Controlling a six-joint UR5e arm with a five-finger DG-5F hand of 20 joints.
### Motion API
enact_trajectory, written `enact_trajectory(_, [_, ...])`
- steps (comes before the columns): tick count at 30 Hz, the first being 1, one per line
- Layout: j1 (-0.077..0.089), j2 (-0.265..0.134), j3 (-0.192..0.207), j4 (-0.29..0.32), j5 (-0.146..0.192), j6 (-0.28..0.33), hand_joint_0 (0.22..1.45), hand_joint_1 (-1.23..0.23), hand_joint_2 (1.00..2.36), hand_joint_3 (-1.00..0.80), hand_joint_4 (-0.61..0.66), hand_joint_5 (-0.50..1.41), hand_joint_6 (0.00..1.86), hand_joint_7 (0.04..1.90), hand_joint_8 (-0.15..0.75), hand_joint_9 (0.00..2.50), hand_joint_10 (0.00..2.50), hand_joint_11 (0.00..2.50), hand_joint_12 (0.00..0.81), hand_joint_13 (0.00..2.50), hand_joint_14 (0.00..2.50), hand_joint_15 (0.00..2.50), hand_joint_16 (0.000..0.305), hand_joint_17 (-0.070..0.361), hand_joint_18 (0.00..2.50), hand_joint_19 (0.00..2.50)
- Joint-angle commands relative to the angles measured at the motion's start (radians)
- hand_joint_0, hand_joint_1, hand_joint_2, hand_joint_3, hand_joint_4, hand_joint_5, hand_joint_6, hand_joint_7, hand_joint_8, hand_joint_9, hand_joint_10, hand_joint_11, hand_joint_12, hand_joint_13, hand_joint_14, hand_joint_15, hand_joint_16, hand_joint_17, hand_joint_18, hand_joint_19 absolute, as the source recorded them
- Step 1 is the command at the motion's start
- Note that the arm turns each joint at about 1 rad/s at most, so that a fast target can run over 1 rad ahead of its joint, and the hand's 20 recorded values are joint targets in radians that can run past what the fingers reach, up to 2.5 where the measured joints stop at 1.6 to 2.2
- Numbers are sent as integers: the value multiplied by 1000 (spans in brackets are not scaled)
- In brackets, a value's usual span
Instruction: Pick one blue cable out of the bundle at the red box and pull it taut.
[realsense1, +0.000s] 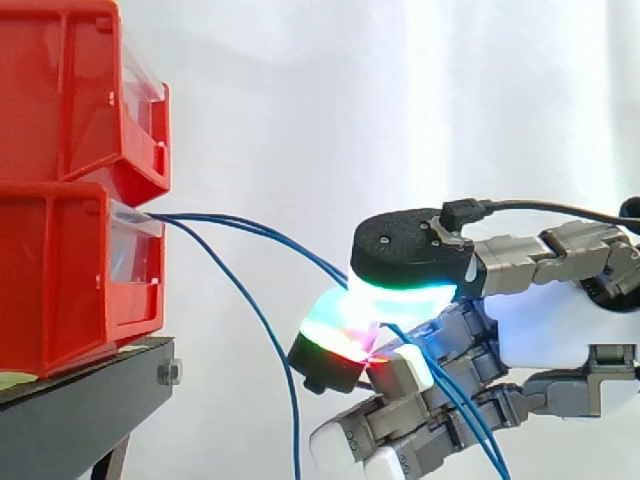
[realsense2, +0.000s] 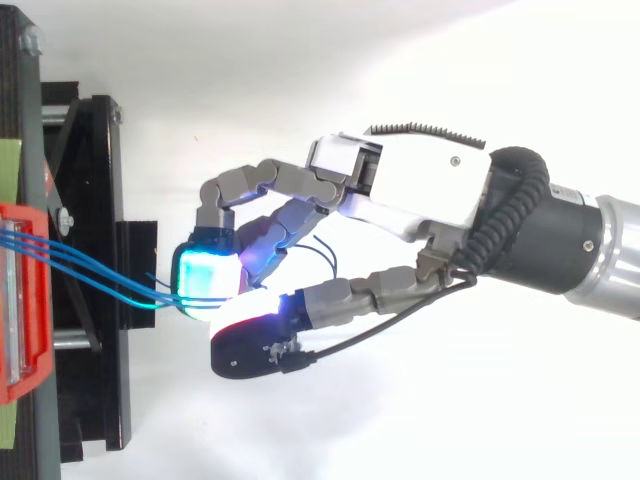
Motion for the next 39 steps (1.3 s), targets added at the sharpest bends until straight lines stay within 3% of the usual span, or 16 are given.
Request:
enact_trajectory(1, [0, 1, 0, -5, 0, 17, 625, -866, 1027, -50, 44, -175, 849, 1340, 382, 973, 16, 1099, 456, 684, 7, 253, 61, 137, 726, 313])
enact_trajectory(5, [1, 1, 0, -11, 1, 40, 638, -879, 1026, -90, 41, -177, 856, 1304, 379, 972, 17, 1106, 456, 684, 7, 257, 61, 137, 728, 312])
enact_trajectory(17, [1, 1, 37, -117, -3, 66, 683, -903, 1017, -270, 60, -183, 859, 1282, 375, 939, 16, 1101, 453, 658, 7, 251, 61, 136, 708, 304])
enact_trajectory(39, [0, 1, 37, -123, -2, 72, 654, -890, 1000, -489, 134, -173, 847, 1193, 373, 915, 16, 1072, 452, 638, 7, 251, 60, 136, 687, 308])
